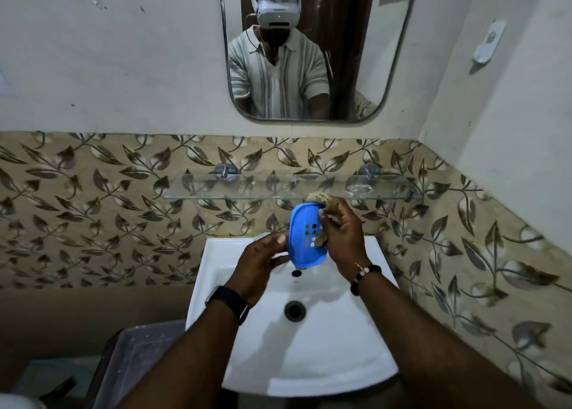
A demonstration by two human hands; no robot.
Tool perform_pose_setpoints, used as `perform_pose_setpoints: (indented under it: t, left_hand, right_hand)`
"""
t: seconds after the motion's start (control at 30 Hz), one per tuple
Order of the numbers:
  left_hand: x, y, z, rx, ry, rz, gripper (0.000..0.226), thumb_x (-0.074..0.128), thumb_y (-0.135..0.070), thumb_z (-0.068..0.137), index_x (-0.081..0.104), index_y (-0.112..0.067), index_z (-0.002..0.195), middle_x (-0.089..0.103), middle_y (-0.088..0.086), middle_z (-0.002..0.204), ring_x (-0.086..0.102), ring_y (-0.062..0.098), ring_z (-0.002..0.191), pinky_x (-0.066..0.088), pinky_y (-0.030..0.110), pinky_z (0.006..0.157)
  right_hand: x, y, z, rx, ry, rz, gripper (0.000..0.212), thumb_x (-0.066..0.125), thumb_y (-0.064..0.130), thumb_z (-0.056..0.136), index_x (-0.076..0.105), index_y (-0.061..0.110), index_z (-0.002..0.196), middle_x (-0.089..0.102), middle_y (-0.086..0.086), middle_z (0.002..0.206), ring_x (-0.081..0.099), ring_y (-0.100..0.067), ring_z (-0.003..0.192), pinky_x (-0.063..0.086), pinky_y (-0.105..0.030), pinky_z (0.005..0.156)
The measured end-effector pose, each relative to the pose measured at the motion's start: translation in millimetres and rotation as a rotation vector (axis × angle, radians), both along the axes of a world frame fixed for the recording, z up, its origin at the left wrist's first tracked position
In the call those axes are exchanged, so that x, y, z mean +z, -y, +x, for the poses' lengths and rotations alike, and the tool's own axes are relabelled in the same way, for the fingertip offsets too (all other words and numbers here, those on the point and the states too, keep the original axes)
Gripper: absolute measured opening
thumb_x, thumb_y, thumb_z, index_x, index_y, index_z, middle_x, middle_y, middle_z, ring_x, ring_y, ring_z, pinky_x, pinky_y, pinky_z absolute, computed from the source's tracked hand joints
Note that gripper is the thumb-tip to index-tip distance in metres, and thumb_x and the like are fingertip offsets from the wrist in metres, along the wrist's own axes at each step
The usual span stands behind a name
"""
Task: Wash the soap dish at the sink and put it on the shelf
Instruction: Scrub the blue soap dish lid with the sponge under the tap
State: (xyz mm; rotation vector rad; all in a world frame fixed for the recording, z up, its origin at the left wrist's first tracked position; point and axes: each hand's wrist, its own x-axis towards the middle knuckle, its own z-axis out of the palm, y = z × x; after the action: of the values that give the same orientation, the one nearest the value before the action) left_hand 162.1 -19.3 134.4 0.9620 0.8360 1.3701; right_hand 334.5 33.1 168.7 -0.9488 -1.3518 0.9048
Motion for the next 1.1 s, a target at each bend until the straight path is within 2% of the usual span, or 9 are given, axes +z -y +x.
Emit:
perform_pose_setpoints:
  t: [0.1,0.2,0.37,0.5,0.6,0.77,0.87,0.93,1.1]
  left_hand:
    - [18,-10,-7,0.061,-0.318,0.066,0.01,0.067,-0.025,0.094,0.074,-0.019,0.096,0.072,-0.008,0.078,0.06,0.007,0.069,0.046,0.025,0.064]
    - [29,-20,-13,0.058,-0.426,0.068,0.01,0.066,-0.012,0.095,0.07,-0.005,0.09,0.068,0.003,0.076,0.06,0.009,0.065,0.053,0.024,0.057]
    - [27,-22,-14,0.019,-0.302,-0.013,0.011,0.065,-0.007,0.095,0.066,0.003,0.091,0.069,0.01,0.076,0.068,0.017,0.067,0.063,0.036,0.063]
    - [17,-19,-14,0.112,-0.094,-0.128,0.012,0.064,-0.01,0.095,0.067,0.0,0.092,0.072,0.01,0.079,0.071,0.023,0.071,0.064,0.042,0.068]
    - [10,-16,-14,0.16,0.023,-0.182,0.012,0.063,-0.012,0.096,0.066,-0.004,0.088,0.072,0.011,0.084,0.071,0.027,0.077,0.064,0.044,0.073]
    - [7,-14,-3,0.223,0.2,-0.206,0.013,0.06,-0.016,0.098,0.067,-0.005,0.097,0.072,0.014,0.1,0.07,0.029,0.094,0.06,0.046,0.087]
    - [7,-13,3,0.21,0.229,-0.199,0.013,0.06,-0.016,0.098,0.067,-0.005,0.099,0.071,0.016,0.103,0.069,0.03,0.096,0.06,0.046,0.087]
    - [8,-12,9,0.192,0.242,-0.195,0.01,0.061,-0.013,0.097,0.067,-0.005,0.099,0.074,0.015,0.097,0.072,0.029,0.091,0.062,0.042,0.079]
    - [6,-11,17,0.241,0.252,-0.211,0.015,0.057,-0.001,0.096,0.063,-0.011,0.088,0.072,0.006,0.072,0.067,0.022,0.074,0.06,0.031,0.064]
  right_hand:
    - [7,-2,6,0.122,0.516,0.286,0.04,0.051,-0.006,0.087,0.067,0.016,0.117,0.069,0.0,0.11,0.064,-0.013,0.097,0.052,-0.026,0.082]
    - [11,-1,4,0.14,0.731,0.389,0.047,0.054,-0.011,0.082,0.066,0.011,0.122,0.065,-0.01,0.103,0.061,-0.025,0.094,0.05,-0.032,0.08]
    - [13,-4,8,0.114,0.673,0.361,0.045,0.055,-0.009,0.084,0.067,0.011,0.122,0.069,-0.008,0.112,0.064,-0.023,0.103,0.052,-0.033,0.087]
    - [3,-10,4,0.017,0.388,0.064,0.032,0.057,-0.001,0.092,0.07,0.017,0.115,0.072,0.008,0.111,0.066,-0.005,0.104,0.054,-0.031,0.092]
    - [-3,-13,4,-0.1,0.295,-0.086,0.027,0.057,0.005,0.096,0.069,0.023,0.111,0.072,0.013,0.108,0.068,-0.008,0.099,0.054,-0.025,0.08]
    - [-18,12,-15,-0.394,0.633,0.285,0.044,0.053,0.0,0.088,0.062,0.014,0.129,0.066,-0.007,0.114,0.062,-0.027,0.104,0.055,-0.039,0.086]
    - [-21,18,-18,-0.452,0.842,0.478,0.05,0.045,0.0,0.088,0.056,0.009,0.136,0.058,-0.015,0.137,0.052,-0.034,0.128,0.044,-0.048,0.108]
    - [-26,22,-25,-0.418,0.904,0.555,0.055,0.053,-0.01,0.082,0.057,0.005,0.135,0.055,-0.017,0.141,0.047,-0.035,0.135,0.035,-0.053,0.115]
    - [-25,25,-34,-0.138,0.921,0.702,0.042,0.056,-0.004,0.082,0.066,0.005,0.122,0.065,-0.013,0.128,0.057,-0.03,0.122,0.042,-0.046,0.106]
